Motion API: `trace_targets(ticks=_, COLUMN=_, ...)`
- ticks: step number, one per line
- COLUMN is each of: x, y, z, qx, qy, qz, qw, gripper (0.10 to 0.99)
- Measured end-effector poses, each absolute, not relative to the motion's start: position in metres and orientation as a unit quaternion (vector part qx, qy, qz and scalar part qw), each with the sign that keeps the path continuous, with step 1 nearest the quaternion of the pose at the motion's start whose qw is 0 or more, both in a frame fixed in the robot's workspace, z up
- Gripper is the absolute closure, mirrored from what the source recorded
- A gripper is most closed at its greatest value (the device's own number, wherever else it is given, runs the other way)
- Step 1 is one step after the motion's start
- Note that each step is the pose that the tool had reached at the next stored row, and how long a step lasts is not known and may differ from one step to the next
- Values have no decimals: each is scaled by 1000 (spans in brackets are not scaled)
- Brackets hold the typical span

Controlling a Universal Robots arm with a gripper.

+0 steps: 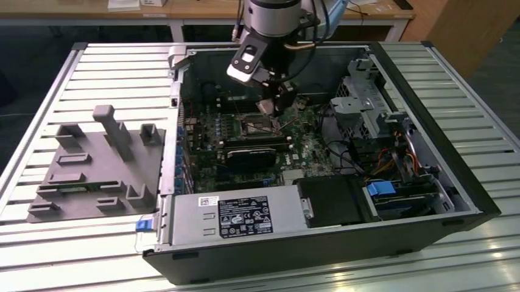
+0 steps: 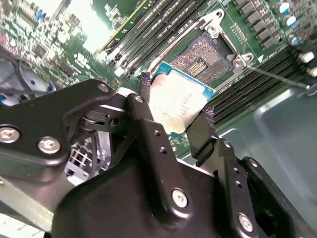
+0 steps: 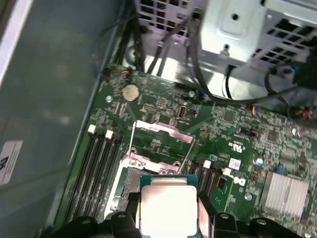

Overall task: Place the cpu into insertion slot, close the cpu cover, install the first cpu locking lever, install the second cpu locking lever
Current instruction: 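Place the cpu into insertion slot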

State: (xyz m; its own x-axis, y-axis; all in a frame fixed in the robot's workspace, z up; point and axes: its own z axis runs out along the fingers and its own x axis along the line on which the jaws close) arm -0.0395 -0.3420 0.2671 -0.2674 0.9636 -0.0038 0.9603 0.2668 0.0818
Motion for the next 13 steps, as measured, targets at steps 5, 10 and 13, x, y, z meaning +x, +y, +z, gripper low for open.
trace_targets(ticks=5, x=-39, y=-342, z=265, qx=640, qy=767, qz=30, qw=28, gripper=545)
trace_targets(ticks=10, x=-41, y=-342, z=263, qx=664, qy=747, qz=29, qw=28, gripper=545)
trace_targets(ticks=13, x=-44, y=-341, z=261, qx=665, qy=745, qz=33, qw=25, gripper=545)
